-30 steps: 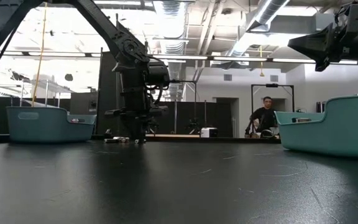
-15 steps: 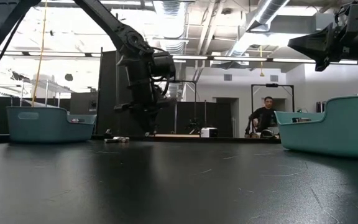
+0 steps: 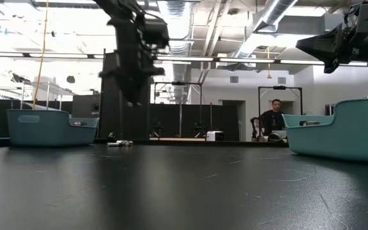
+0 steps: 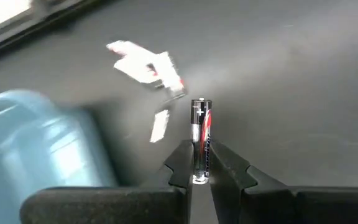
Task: Sort batteries
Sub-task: Put the silver battery into the blue bin
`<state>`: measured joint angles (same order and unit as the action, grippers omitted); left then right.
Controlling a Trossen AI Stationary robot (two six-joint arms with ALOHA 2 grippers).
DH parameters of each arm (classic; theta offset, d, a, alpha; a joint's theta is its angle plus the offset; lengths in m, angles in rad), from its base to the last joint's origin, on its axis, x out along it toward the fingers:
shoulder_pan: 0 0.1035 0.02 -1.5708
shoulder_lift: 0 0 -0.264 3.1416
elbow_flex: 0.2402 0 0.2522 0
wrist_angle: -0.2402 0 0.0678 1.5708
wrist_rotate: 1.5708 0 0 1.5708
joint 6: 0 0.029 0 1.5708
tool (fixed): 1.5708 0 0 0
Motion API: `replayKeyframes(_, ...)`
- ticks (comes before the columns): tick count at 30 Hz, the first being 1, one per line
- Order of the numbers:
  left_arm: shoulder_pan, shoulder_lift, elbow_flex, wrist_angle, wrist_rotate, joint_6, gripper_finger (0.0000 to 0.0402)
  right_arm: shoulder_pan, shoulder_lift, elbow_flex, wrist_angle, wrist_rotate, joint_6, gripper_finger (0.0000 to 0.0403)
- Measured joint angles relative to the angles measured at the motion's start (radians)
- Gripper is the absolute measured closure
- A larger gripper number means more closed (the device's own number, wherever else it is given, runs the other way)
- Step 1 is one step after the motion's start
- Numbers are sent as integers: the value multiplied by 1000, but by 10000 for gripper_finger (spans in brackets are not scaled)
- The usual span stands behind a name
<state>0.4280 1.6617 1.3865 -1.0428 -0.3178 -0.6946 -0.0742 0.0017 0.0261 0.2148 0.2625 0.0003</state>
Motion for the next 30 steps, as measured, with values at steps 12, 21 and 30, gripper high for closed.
replayKeyframes(12, 11, -241, -167, -230, -48, -168, 374, 0, 0, 0, 7, 0, 10, 365)
replayKeyframes(21, 74, -343, -386, -185, 1, -203, 374, 0, 0, 0, 7, 0, 37, 365)
replayKeyframes(30, 91, -369, -430, -142, -7, -167, 353, 0, 0, 0, 7, 0, 37, 365)
